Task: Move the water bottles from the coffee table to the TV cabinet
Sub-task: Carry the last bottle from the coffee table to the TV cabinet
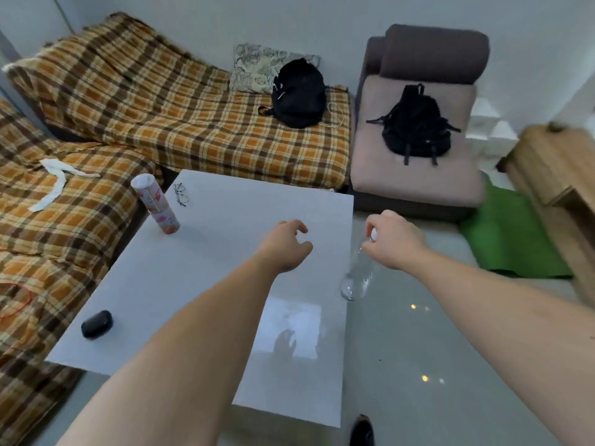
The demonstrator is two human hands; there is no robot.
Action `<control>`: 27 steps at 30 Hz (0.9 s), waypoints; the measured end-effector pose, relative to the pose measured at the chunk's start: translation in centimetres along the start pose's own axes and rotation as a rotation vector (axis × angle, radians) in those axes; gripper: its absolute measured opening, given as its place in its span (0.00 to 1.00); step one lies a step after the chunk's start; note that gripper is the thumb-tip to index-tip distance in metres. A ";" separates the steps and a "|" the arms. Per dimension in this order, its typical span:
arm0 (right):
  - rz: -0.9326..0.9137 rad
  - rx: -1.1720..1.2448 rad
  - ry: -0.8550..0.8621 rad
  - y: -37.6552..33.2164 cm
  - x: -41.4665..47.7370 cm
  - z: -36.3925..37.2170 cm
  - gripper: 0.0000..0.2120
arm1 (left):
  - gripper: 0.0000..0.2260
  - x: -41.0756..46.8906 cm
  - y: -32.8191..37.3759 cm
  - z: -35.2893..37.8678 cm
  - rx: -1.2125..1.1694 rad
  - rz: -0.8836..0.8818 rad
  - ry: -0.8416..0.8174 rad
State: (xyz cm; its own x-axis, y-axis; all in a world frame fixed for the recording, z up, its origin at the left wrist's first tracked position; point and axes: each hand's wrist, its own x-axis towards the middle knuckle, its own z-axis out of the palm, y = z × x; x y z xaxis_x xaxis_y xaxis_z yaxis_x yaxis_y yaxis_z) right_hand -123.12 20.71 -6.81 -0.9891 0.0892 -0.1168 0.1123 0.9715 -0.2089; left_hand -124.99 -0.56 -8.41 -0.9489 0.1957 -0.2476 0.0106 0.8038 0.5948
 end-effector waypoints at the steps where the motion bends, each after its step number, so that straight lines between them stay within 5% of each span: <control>1: 0.029 0.001 0.008 1.2 -1.1 -0.5 0.05 | 0.18 -0.2 1.2 0.6 0.010 0.025 -0.015; 15: 0.447 0.054 0.169 20.7 -20.7 -5.1 0.09 | 0.18 -6.8 19.2 13.7 0.190 0.442 -0.237; 27: 0.821 0.105 0.304 37.2 -49.9 -6.9 0.07 | 0.18 -26.0 37.6 30.7 0.305 0.895 -0.456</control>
State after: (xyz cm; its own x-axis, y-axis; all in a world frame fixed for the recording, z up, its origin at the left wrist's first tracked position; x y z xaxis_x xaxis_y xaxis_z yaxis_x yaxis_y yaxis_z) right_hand -70.21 53.92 -2.07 -0.5730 0.8195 -0.0086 0.7920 0.5511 -0.2626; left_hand -90.23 41.82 -3.08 -0.3476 0.9306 -0.1148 0.7887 0.3564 0.5010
